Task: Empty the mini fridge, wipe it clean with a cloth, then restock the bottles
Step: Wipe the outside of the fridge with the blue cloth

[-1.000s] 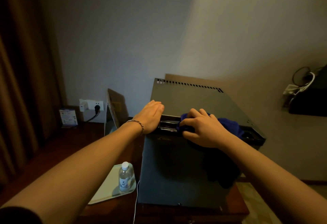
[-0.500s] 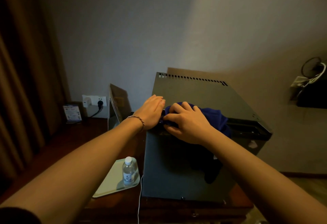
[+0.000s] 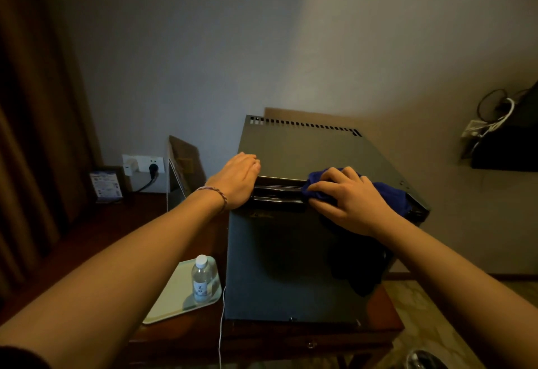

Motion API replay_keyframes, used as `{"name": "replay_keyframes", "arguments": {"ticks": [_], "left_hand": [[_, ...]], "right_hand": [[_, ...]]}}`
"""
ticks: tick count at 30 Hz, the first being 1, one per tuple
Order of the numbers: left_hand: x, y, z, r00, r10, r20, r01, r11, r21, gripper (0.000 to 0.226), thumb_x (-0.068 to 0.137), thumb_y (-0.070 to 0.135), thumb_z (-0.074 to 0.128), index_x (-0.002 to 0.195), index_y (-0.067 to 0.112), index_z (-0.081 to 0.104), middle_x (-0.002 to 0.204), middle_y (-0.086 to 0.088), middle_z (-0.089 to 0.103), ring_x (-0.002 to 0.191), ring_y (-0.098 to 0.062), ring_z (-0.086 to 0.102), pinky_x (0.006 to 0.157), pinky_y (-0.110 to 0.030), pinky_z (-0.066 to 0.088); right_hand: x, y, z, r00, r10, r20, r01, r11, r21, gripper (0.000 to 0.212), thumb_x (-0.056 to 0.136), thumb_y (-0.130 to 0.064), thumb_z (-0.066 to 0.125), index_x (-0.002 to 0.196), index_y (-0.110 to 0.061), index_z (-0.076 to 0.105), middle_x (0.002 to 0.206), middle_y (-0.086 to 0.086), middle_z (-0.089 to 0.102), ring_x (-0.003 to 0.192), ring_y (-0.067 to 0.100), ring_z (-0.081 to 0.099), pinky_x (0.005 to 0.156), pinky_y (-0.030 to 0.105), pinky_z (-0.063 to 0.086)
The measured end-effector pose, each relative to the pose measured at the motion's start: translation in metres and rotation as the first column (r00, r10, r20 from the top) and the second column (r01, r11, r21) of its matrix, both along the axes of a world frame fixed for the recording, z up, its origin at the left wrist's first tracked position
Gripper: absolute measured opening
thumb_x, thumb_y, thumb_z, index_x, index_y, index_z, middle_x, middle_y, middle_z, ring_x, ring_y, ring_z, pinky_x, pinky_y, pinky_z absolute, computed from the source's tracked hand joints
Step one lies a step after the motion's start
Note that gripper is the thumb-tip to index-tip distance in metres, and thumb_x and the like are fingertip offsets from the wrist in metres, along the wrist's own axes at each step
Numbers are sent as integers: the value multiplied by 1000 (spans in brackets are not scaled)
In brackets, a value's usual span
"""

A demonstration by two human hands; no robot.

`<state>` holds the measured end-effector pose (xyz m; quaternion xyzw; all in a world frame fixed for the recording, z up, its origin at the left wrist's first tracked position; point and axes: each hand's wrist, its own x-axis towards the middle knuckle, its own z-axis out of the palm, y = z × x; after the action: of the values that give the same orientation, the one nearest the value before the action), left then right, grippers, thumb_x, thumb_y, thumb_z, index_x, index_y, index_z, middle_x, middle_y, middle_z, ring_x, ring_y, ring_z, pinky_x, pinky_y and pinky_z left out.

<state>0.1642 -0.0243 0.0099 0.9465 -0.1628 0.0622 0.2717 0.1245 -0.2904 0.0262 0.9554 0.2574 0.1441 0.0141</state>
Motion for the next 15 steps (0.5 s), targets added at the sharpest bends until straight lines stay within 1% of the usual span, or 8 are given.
{"name": "replay_keyframes", "arguments": {"ticks": [2,4,6,8,10,12,14,15], "left_hand": [[1,-2,-1,1000,13,27,-14,1000,21,43,108,28,22,129,5,52,136,-13,49,130,-25,40,111,-31,26],[5,-3,-2,998,47,29,-49,997,55,40,106,36,25,118,11,54,123,-9,53,117,-23,47,106,-38,37],[7,-7,2,996,86,32,-90,983,161,41,104,44,25,114,16,52,117,-5,52,108,-21,50,99,-43,43],[10,-18,8,992,126,30,-129,957,259,46,103,47,24,120,13,51,124,-8,51,114,-26,49,102,-48,39],[13,-35,10,991,136,22,-136,945,298,54,102,49,22,130,11,48,137,-12,45,131,-29,40,112,-53,29],[12,-55,7,997,77,0,-73,943,324,57,102,49,21,141,13,39,155,-9,30,147,-27,17,118,-58,15],[9,-71,3,1000,7,-24,1,939,344,57,103,47,18,153,20,25,164,1,11,151,-21,-2,120,-58,5],[8,-75,1,1000,-8,-25,16,933,360,57,104,47,16,155,24,18,165,5,5,151,-19,-5,120,-58,2]], "right_hand": [[1,-7,-4,999,-35,16,34,999,33,59,90,-70,21,129,-42,56,119,-11,50,103,10,38,79,35,39],[-1,-4,-8,997,-56,52,54,998,42,59,91,-69,21,128,-40,57,119,-10,51,102,10,38,79,36,38],[-3,5,-11,993,-67,100,65,998,27,55,93,-65,22,126,-38,57,119,-8,52,103,15,43,79,38,39],[-5,16,-13,990,-60,129,59,998,5,51,94,-62,24,125,-37,57,120,-7,53,104,19,46,79,41,42],[-5,21,-14,987,-50,152,54,998,-22,49,95,-60,26,124,-37,57,120,-6,55,103,20,48,77,42,43],[-5,18,-15,984,-31,174,38,999,-34,47,96,-60,28,122,-37,59,117,-7,56,99,20,48,74,38,41],[-6,10,-15,983,-8,181,15,999,-37,46,97,-60,30,119,-35,62,114,-9,57,95,18,47,71,35,38],[-6,4,-14,985,-6,173,12,999,-34,47,97,-61,30,119,-35,62,114,-9,57,95,18,46,71,35,39]]}}
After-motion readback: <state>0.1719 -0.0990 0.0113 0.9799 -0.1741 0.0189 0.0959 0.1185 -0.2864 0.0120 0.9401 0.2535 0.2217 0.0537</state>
